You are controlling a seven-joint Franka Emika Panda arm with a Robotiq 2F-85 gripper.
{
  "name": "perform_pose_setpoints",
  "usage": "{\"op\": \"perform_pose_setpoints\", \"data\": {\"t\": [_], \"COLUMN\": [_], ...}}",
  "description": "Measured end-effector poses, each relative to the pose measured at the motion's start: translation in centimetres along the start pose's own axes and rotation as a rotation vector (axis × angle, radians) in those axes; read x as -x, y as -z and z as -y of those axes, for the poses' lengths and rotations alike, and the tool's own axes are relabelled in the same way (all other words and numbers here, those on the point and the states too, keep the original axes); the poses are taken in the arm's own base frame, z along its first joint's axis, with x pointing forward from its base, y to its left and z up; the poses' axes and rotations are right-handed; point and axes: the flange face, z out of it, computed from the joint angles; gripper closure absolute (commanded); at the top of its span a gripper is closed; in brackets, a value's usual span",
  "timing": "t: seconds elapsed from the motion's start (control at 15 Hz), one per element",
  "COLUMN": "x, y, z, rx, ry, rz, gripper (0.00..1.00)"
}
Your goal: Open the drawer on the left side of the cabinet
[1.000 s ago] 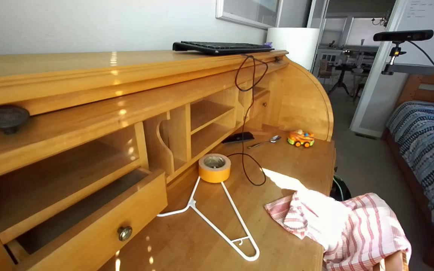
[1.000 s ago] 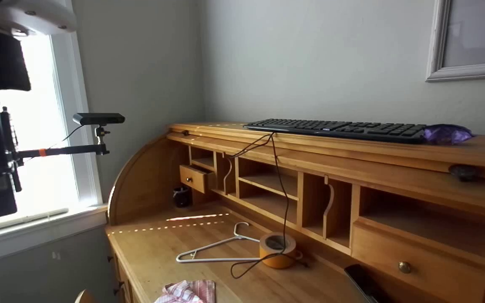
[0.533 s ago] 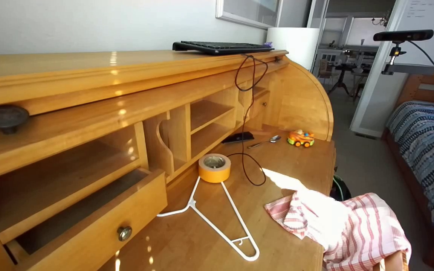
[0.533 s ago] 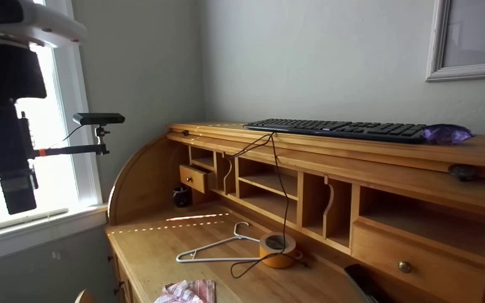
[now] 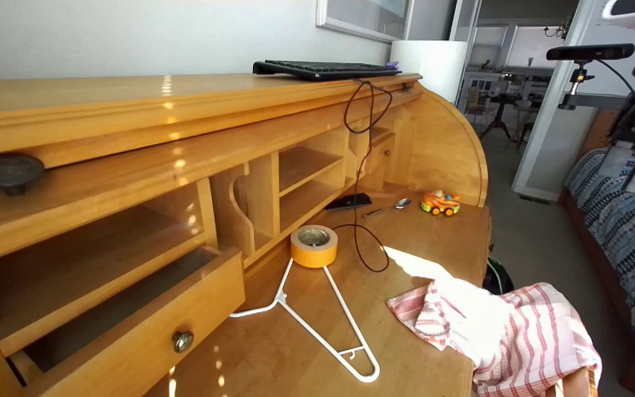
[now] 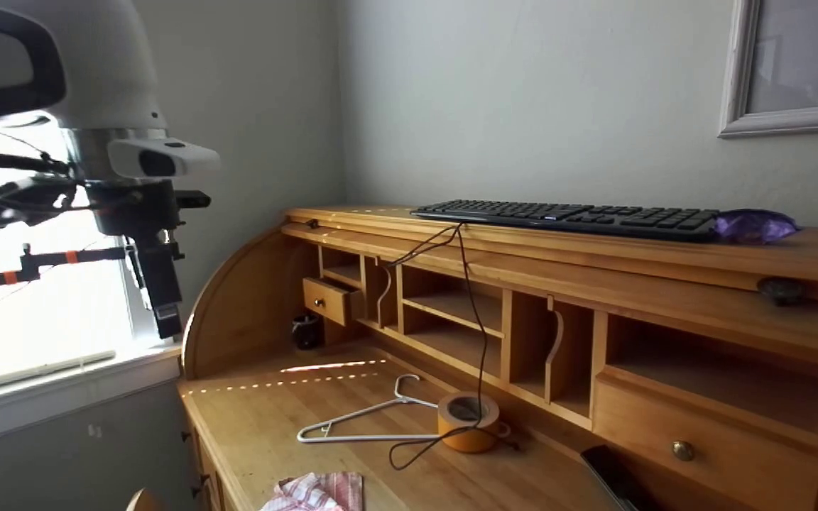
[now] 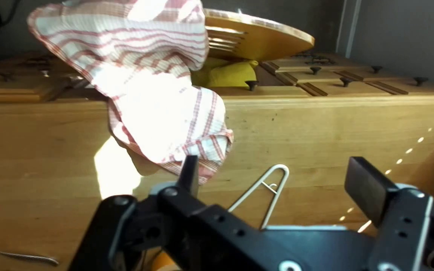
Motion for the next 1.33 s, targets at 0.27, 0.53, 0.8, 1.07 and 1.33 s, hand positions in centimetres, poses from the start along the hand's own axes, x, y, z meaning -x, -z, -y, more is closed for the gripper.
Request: {"op": "perform_pose_setpoints", "data": {"t": [0.27, 0.53, 0.8, 1.07, 1.33], "x": [-4.2, -8.3, -12.7, -16.5, -18.5], "y": [-4.7, -9.2, -12.1, -13.9, -15.4], "z": [4.8, 8.3, 11.5, 14.4, 17.1], "rx": [-0.049, -0.055, -0.049, -0.059, -0.082], "ry": [0.029, 0.094, 0.172, 0.242, 0.276], "rz": [-0.068, -0.109, -0.171, -0.219, -0.233], "gripper": [0.00, 0.00, 0.00, 0.00, 0.00]}}
